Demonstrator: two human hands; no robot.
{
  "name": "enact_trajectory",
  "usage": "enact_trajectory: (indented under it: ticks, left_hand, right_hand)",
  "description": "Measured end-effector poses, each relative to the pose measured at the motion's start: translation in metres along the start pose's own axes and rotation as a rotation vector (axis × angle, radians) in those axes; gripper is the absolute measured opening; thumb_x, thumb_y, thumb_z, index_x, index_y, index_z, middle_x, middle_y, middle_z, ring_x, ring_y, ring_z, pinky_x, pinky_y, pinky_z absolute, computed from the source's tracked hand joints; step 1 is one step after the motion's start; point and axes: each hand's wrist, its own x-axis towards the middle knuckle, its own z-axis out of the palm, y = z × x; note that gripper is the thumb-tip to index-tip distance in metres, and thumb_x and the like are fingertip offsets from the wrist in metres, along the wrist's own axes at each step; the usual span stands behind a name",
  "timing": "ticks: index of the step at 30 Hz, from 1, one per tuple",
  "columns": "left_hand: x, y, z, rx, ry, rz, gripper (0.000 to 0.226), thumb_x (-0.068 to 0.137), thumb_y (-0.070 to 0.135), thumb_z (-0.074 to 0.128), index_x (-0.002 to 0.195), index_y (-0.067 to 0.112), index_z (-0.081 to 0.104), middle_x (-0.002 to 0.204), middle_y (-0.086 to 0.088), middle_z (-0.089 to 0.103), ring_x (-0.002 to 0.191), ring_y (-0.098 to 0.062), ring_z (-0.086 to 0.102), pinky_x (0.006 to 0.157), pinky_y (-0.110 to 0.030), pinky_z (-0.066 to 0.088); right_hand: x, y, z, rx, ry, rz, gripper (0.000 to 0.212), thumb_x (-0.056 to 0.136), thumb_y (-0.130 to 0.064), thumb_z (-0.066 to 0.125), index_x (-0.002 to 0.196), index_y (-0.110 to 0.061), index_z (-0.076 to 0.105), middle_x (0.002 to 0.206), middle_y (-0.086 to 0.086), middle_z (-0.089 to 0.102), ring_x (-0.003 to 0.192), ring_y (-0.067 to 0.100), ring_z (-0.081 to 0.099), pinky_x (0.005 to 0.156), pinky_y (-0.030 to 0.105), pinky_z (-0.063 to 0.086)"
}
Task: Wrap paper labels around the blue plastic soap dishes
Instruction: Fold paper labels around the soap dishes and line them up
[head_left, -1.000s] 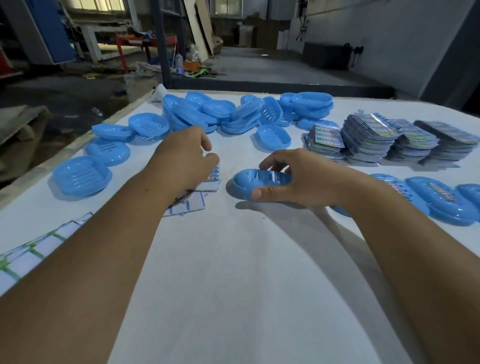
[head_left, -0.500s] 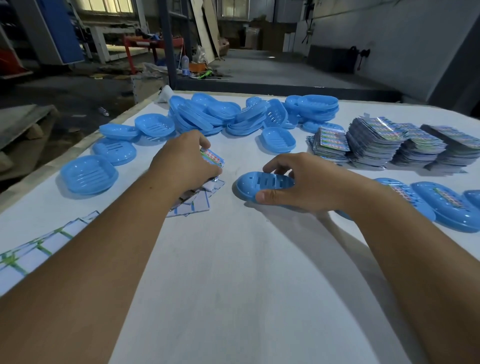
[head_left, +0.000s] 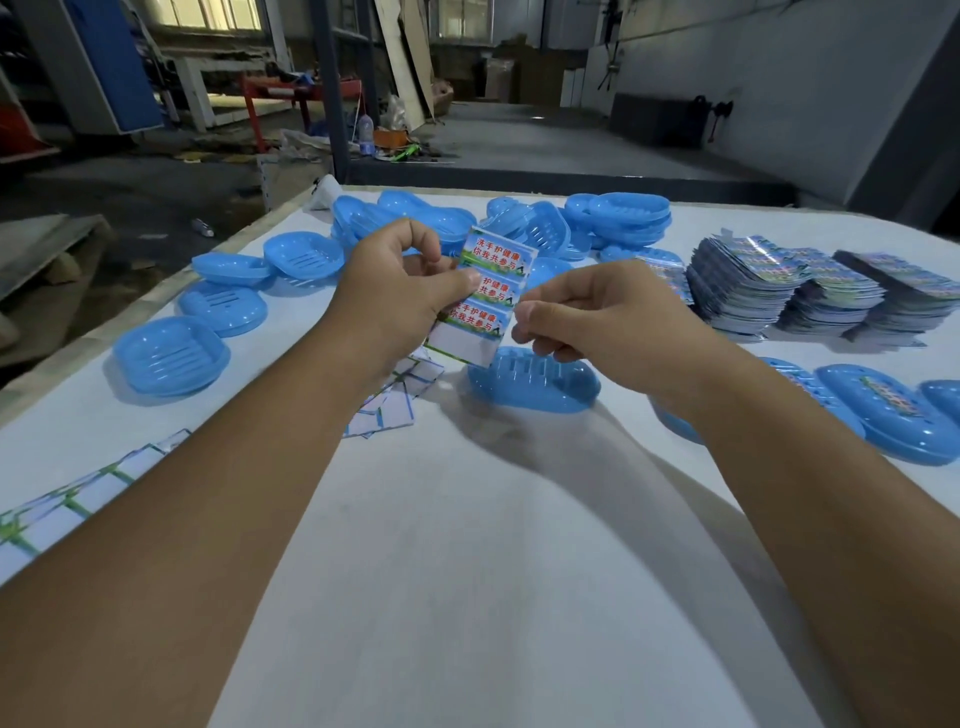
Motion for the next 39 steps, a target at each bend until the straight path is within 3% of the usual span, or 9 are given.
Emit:
enact_trajectory:
  ticks: [3, 8, 13, 18, 25, 29, 32, 35, 39]
  left_hand:
    - [-0.001, 0.0, 0.003, -0.045, -0.018, 0.008, 0.036, 0.085, -0.001, 0.074, 0.079, 0.017, 0.044, 0.1, -0.025, 0.072, 0.086, -0.03, 0.076, 0.059, -0.027, 0.058]
    - [0.0, 0.001, 0.003, -0.101, -0.018, -0.036, 0.033, 0.09, 0.002, 0.07, 0.083, 0.017, 0.042, 0.087, -0.008, 0.078, 0.082, -0.024, 0.077, 0.061, -0.029, 0.06]
    - [-0.001, 0.003, 0.003, -0.065, -0.005, -0.053, 0.029, 0.091, 0.001, 0.064, 0.083, 0.019, 0.043, 0.076, -0.009, 0.074, 0.074, -0.02, 0.073, 0.059, -0.027, 0.06]
    - [-0.003, 0.001, 0.003, 0.065, -0.014, 0.0, 0.031, 0.086, 0.003, 0.07, 0.082, 0.02, 0.044, 0.064, -0.003, 0.069, 0.064, -0.016, 0.063, 0.074, -0.039, 0.061]
    - [-0.004, 0.001, 0.001, 0.159, -0.082, 0.043, 0.032, 0.085, 0.006, 0.072, 0.084, 0.02, 0.043, 0.073, -0.004, 0.076, 0.069, -0.012, 0.072, 0.068, -0.029, 0.059]
    - [-0.007, 0.002, 0.002, 0.22, -0.127, 0.06, 0.034, 0.083, 0.008, 0.075, 0.085, 0.019, 0.043, 0.074, -0.001, 0.076, 0.069, -0.008, 0.069, 0.06, -0.019, 0.054]
    - [-0.009, 0.003, 0.004, 0.198, -0.139, 0.087, 0.036, 0.083, 0.004, 0.076, 0.085, 0.017, 0.043, 0.072, -0.003, 0.075, 0.063, -0.005, 0.067, 0.056, -0.013, 0.048]
    - [-0.009, 0.002, 0.005, 0.172, -0.139, 0.107, 0.036, 0.083, 0.002, 0.076, 0.083, 0.017, 0.043, 0.07, -0.002, 0.074, 0.062, -0.006, 0.067, 0.057, -0.011, 0.047]
    - [-0.009, -0.001, 0.007, 0.193, -0.15, 0.126, 0.035, 0.085, 0.004, 0.076, 0.083, 0.016, 0.043, 0.075, 0.0, 0.077, 0.067, -0.007, 0.069, 0.063, -0.013, 0.05]
  right_hand:
    - [0.0, 0.0, 0.002, 0.009, -0.029, 0.014, 0.016, 0.093, -0.026, 0.072, 0.08, -0.019, 0.078, 0.079, -0.003, 0.079, 0.066, 0.004, 0.065, 0.065, 0.019, 0.055]
    - [0.002, 0.003, 0.002, -0.03, 0.008, 0.025, 0.021, 0.096, -0.025, 0.065, 0.079, -0.018, 0.075, 0.076, -0.006, 0.077, 0.063, 0.001, 0.064, 0.063, 0.021, 0.053]
    - [0.006, 0.006, -0.001, -0.01, 0.091, 0.051, 0.023, 0.098, -0.025, 0.06, 0.08, -0.016, 0.072, 0.075, -0.007, 0.076, 0.06, 0.003, 0.064, 0.063, 0.026, 0.051]
    - [0.009, 0.012, -0.004, -0.02, 0.129, 0.071, 0.024, 0.095, -0.026, 0.06, 0.079, -0.016, 0.074, 0.075, -0.007, 0.076, 0.059, 0.002, 0.064, 0.063, 0.026, 0.052]
    - [0.011, 0.016, -0.005, -0.076, 0.182, 0.068, 0.027, 0.093, -0.027, 0.06, 0.073, -0.016, 0.074, 0.072, -0.006, 0.075, 0.058, 0.002, 0.062, 0.054, 0.018, 0.051]
    - [0.012, 0.017, -0.003, -0.174, 0.272, 0.053, 0.022, 0.089, -0.03, 0.066, 0.071, -0.018, 0.071, 0.07, -0.003, 0.074, 0.058, 0.008, 0.06, 0.061, 0.032, 0.054]
    - [0.011, 0.016, -0.002, -0.286, 0.34, 0.004, 0.023, 0.084, -0.037, 0.076, 0.069, -0.022, 0.066, 0.057, -0.013, 0.065, 0.048, -0.001, 0.052, 0.051, 0.023, 0.043]
    - [0.007, 0.012, 0.001, -0.257, 0.291, -0.006, 0.026, 0.084, -0.037, 0.078, 0.066, -0.019, 0.07, 0.048, -0.015, 0.059, 0.041, 0.002, 0.046, 0.045, 0.016, 0.033]
    - [0.002, 0.003, 0.007, -0.184, 0.197, -0.035, 0.03, 0.086, -0.044, 0.076, 0.068, -0.019, 0.075, 0.064, -0.002, 0.073, 0.053, 0.009, 0.054, 0.056, 0.03, 0.046]
